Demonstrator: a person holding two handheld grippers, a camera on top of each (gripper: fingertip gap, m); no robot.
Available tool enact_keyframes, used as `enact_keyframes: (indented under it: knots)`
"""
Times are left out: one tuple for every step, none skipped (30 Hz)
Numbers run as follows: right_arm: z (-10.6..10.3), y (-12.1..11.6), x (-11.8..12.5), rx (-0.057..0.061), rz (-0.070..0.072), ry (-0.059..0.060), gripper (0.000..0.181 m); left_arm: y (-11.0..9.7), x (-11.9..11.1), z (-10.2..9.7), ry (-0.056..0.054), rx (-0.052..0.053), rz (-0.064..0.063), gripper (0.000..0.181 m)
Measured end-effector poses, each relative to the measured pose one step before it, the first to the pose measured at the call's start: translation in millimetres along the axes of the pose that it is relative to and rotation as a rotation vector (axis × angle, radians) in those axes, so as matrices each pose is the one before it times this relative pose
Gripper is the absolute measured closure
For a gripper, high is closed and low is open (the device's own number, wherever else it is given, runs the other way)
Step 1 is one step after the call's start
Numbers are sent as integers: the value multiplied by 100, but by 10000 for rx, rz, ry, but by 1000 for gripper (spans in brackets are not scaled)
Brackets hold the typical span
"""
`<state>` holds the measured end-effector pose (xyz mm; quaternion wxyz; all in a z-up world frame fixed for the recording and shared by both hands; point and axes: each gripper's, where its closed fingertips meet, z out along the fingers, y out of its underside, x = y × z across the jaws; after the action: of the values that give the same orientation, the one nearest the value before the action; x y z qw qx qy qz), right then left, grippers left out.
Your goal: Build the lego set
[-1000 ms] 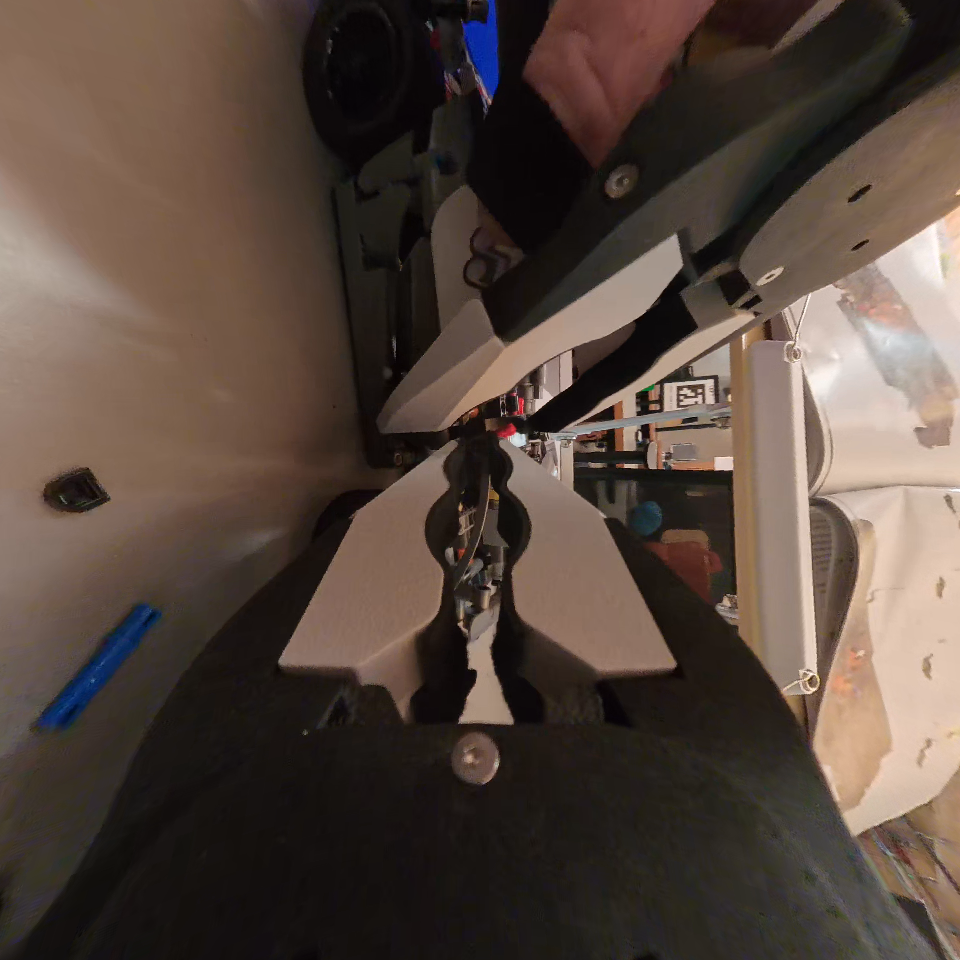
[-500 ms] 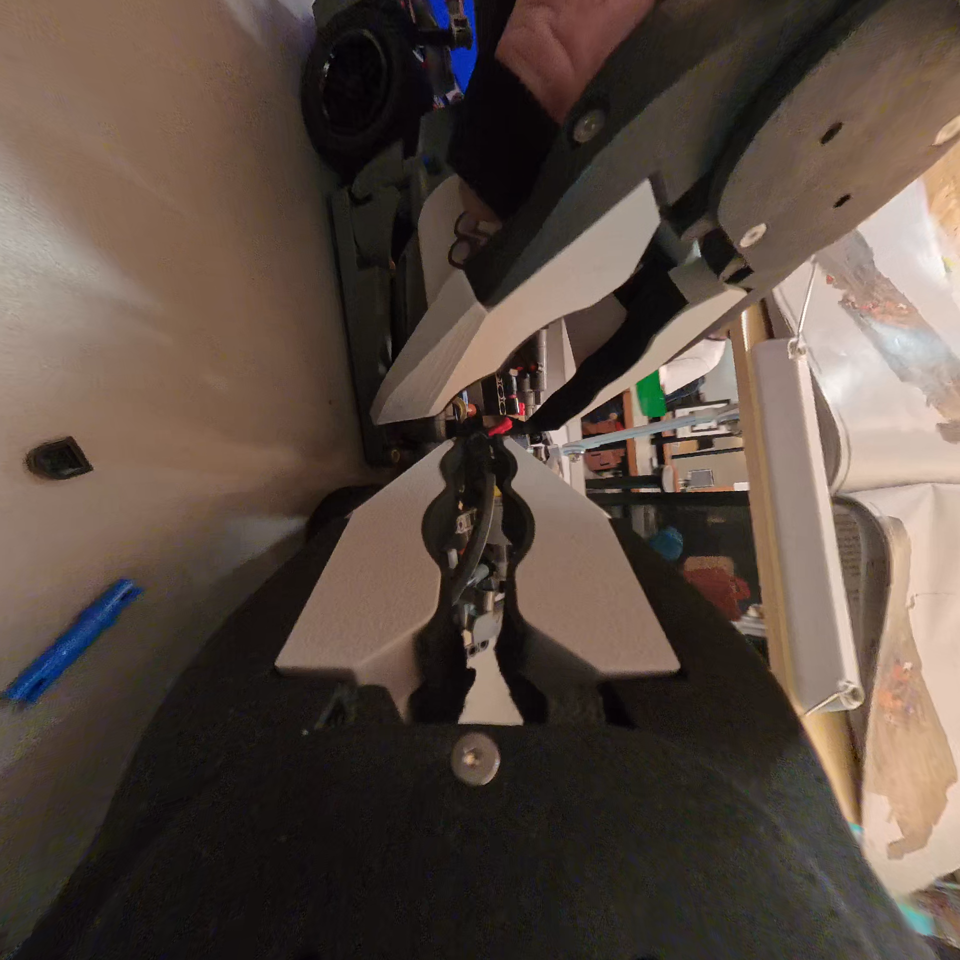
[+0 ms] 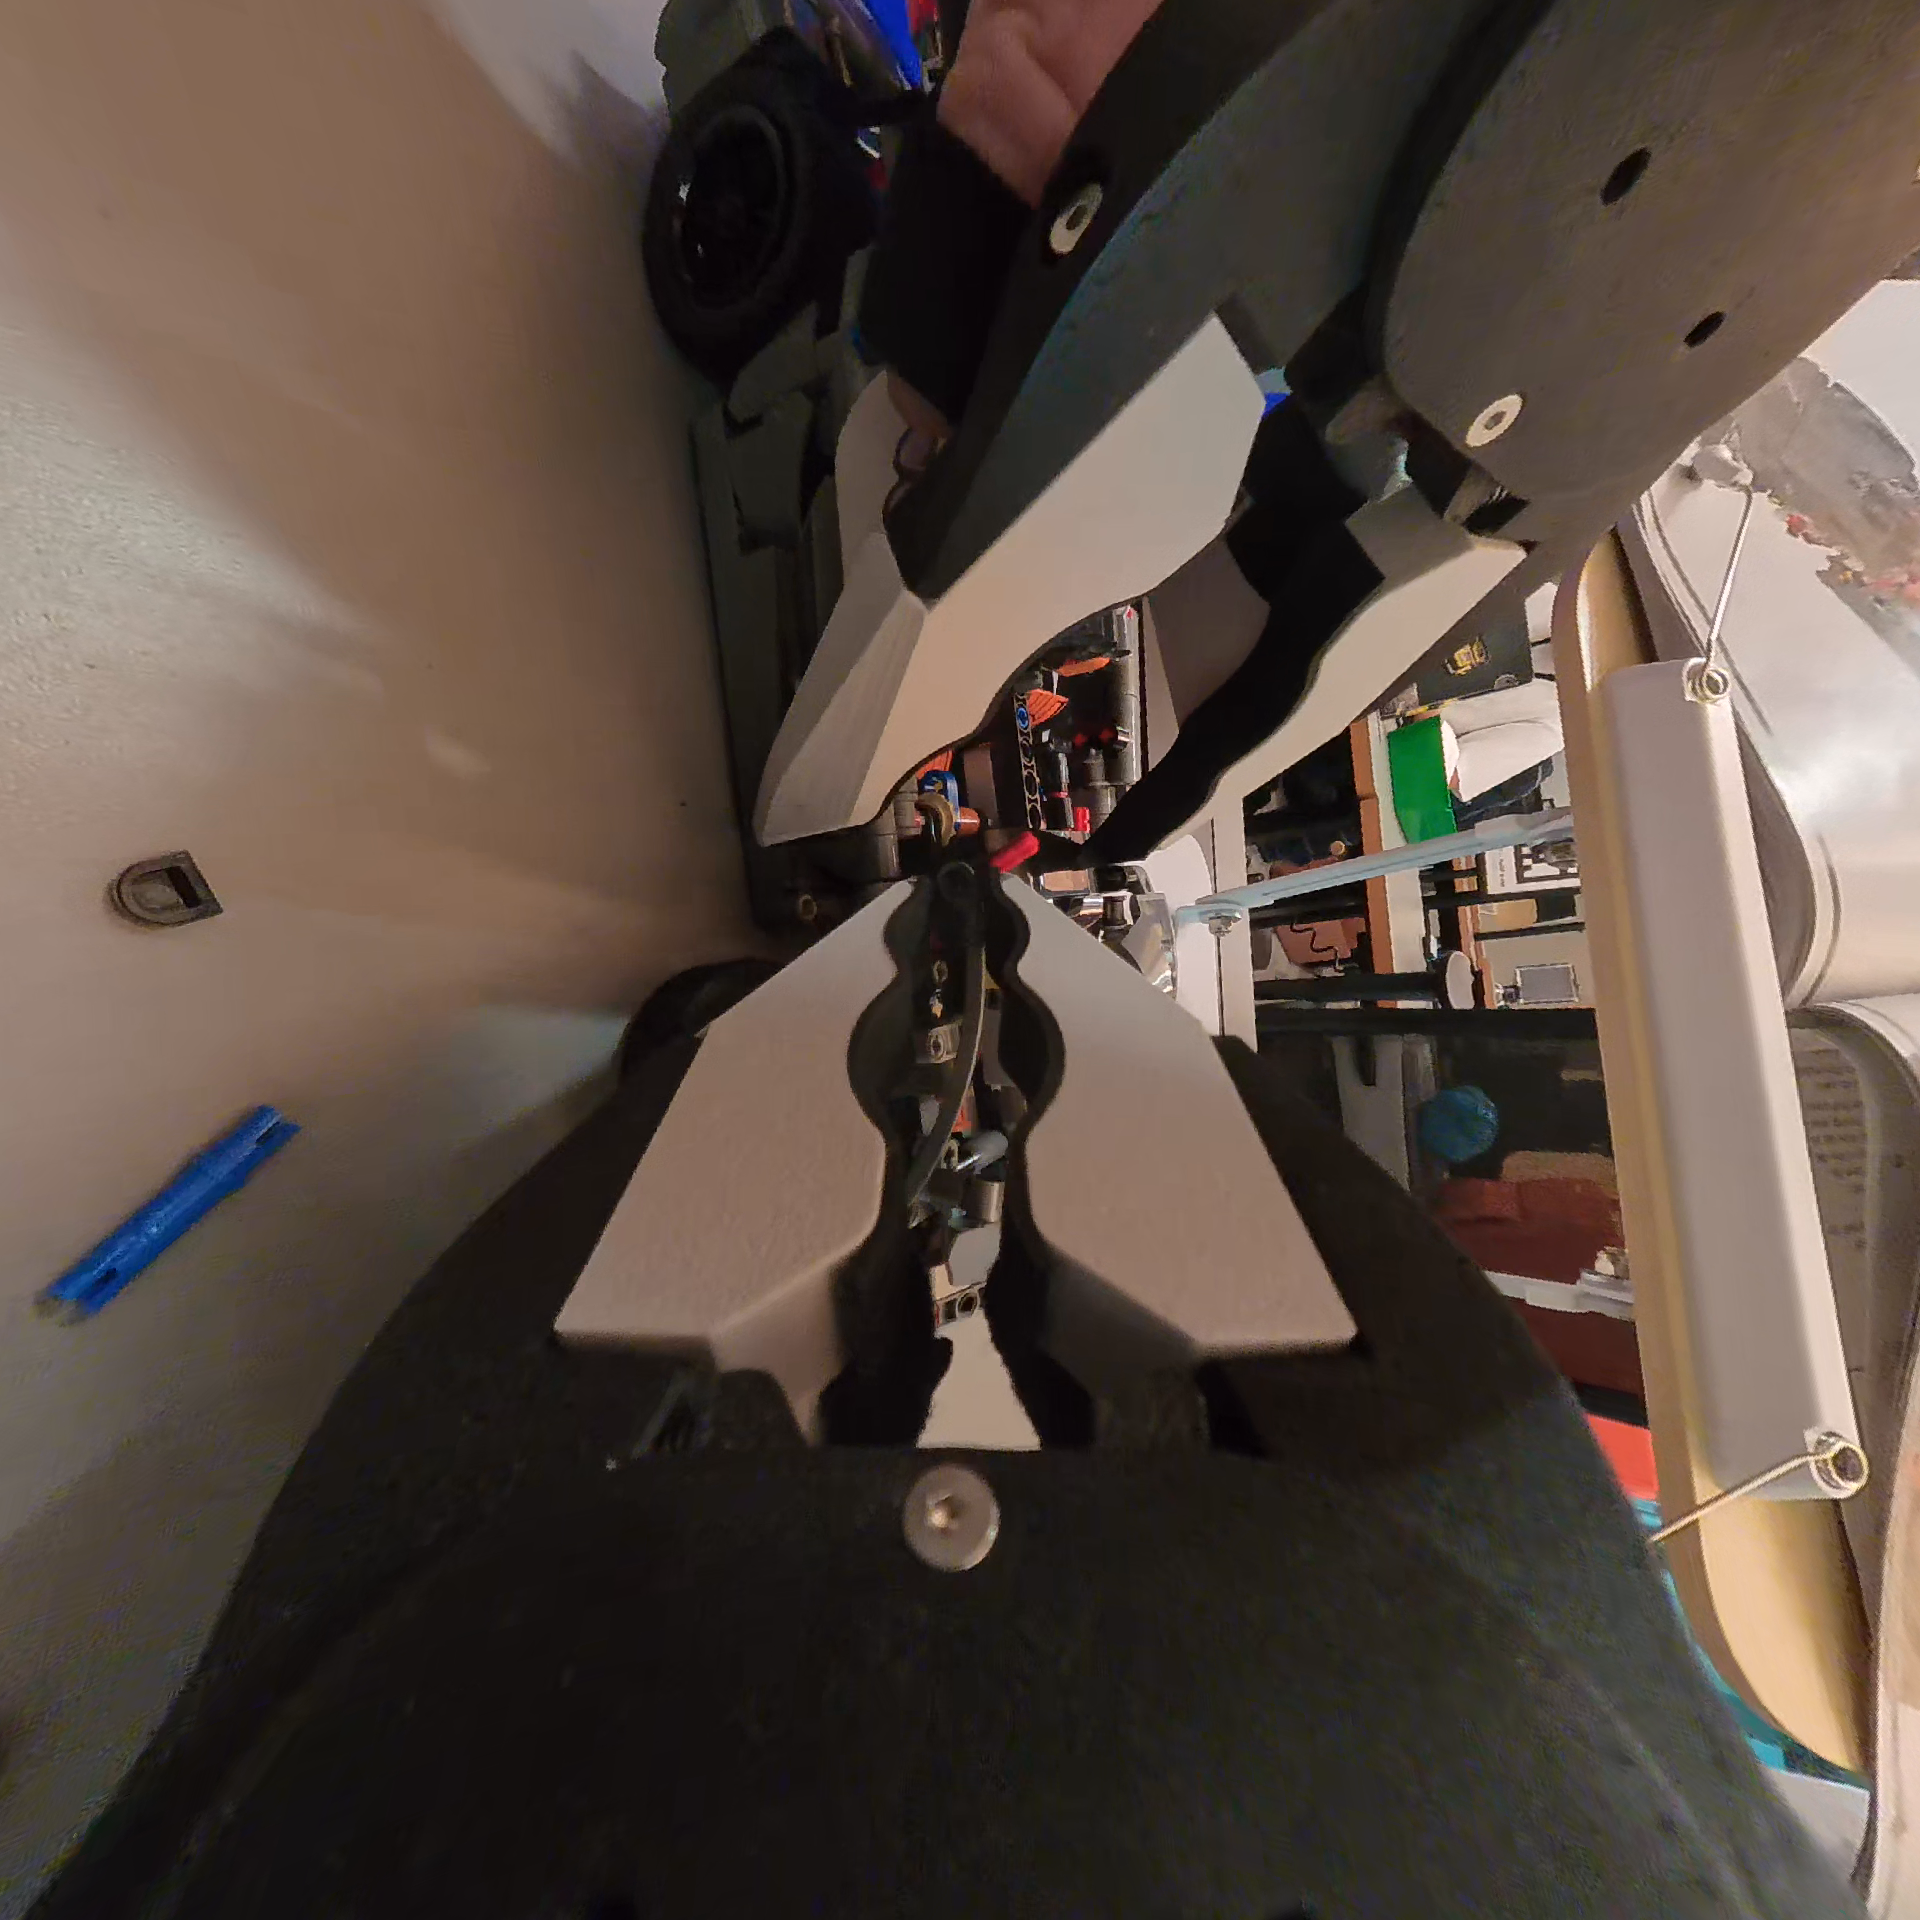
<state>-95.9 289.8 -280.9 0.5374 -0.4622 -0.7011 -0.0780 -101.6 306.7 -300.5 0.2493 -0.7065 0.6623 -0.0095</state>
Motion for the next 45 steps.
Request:
enact_keyframes:
  knots:
    - [-57,45,34,5,-8,-2,175,1,3,1,2,6,-2,99]
    - [-24,69,40,-11,-1,16,175,-1,2,6,-7,-4,4,99]
    - [11,55,-4,-2,-65,37,174,6,3,3,-3,-9,8,99]
    - [22,-2,-58,4,-123,44,174,-7,-5,2,-2,-1,4,99]
    - [43,-30,-72,-20,-151,59,175,5,4,-1,3,3,-3,99]
    - [47,-18,-48,-25,-150,78,175,-2,10,1,4,2,-5,99]
    - [29,-11,-19,-24,-122,81,174,1,-11,12,-6,-5,-3,99]
    - [18,5,-35,-30,-92,59,174,8,6,9,-9,-7,11,98]
    - [16,0,-24,-28,-86,54,174,0,10,6,-3,-4,0,98]
    - [6,14,-15,-14,-95,69,174,6,-6,17,-9,-6,2,98]
    - [-20,18,-15,-34,-70,66,174,0,5,3,-8,-4,10,98]
    - [-3,-5,-23,-63,-96,75,174,-2,1,1,1,1,0,98]
    - [30,-19,-33,-50,-179,105,175,2,-13,1,6,9,-17,99]
    - [26,-23,-22,-31,-165,116,175,-1,-8,-2,4,5,-13,99]
    - [14,-15,-12,-24,-41,91,175,18,7,10,-3,-1,5,98]
    - [2,-1,-34,-16,-21,76,175,9,7,9,-7,-8,14,98]
    - [-9,3,0,-45,-180,103,175,5,1,6,-20,-12,11,98]
    - [14,-9,-38,-84,-327,152,175,5,-8,16,-13,-12,-3,98]
    - [8,-28,-55,-89,-304,165,175,7,-20,11,-13,-2,-5,98]
    - [-2,-11,-39,-47,-248,122,175,-18,15,-12,11,7,-8,98]
    - [5,-7,-32,-12,-231,87,175,4,26,-1,18,4,-5,98]
    - [20,-11,-25,-38,-220,85,175,13,-6,13,-6,-11,8,98]
    - [12,-7,-4,-75,-260,106,175,6,-11,6,-8,-9,5,98]
    - [19,0,-24,-90,-262,130,175,0,-3,0,-1,0,2,98]
    - [4,-24,-29,-90,-208,132,175,9,-1,7,-1,3,3,98]
    - [-1,-6,-29,-78,-152,123,176,-1,15,-9,11,5,-7,98]
    - [-2,-13,-17,-72,-106,124,176,-2,-2,1,-1,2,1,97]
    - [5,-9,-28,-84,-150,142,176,1,-6,5,-10,-5,9,98]
    - [29,29,-28,-92,-148,123,176,-1,-4,4,1,1,-6,98]
    - [43,40,-5,-102,-40,74,176,2,0,-1,-2,-1,-3,98]
    - [45,-23,-24,-105,-60,77,176,6,-18,22,-24,-10,9,98]
    - [66,18,-10,-77,-137,79,176,9,0,8,-12,-8,14,98]
    - [72,42,-11,-55,-46,27,176,-8,8,0,0,6,2,98]
    - [52,11,-13,-85,-14,30,176,5,2,8,1,-1,5,98]
    - [0,-4,-4,-60,-111,55,176,-15,13,-9,18,13,-8,98]
    - [0,-2,-15,-14,-23,33,176,-10,9,-1,12,11,-8,97]
    - [25,-11,-21,-12,72,30,176,18,-12,8,-15,-8,10,98]
    - [5,-2,6,-5,-6,14,176,2,-1,7,-2,-12,5,97]
    - [5,20,29,23,26,-56,176,-12,41,-1,14,8,-3,96]
    - [29,19,22,40,103,-73,176,5,-18,13,-7,6,1,96]
    - [35,13,10,23,52,-39,176,9,-7,19,-4,-8,0,96]
    - [29,-14,-4,-7,33,-42,176,-47,106,15,48,30,18,94]
    - [47,-9,0,-5,118,-78,176,-84,44,-12,35,60,-7,94]
    - [41,16,46,-2,173,-118,175,-24,-39,12,-17,14,-25,94]
    - [24,29,56,1,233,-174,175,-28,28,16,11,10,18,94]
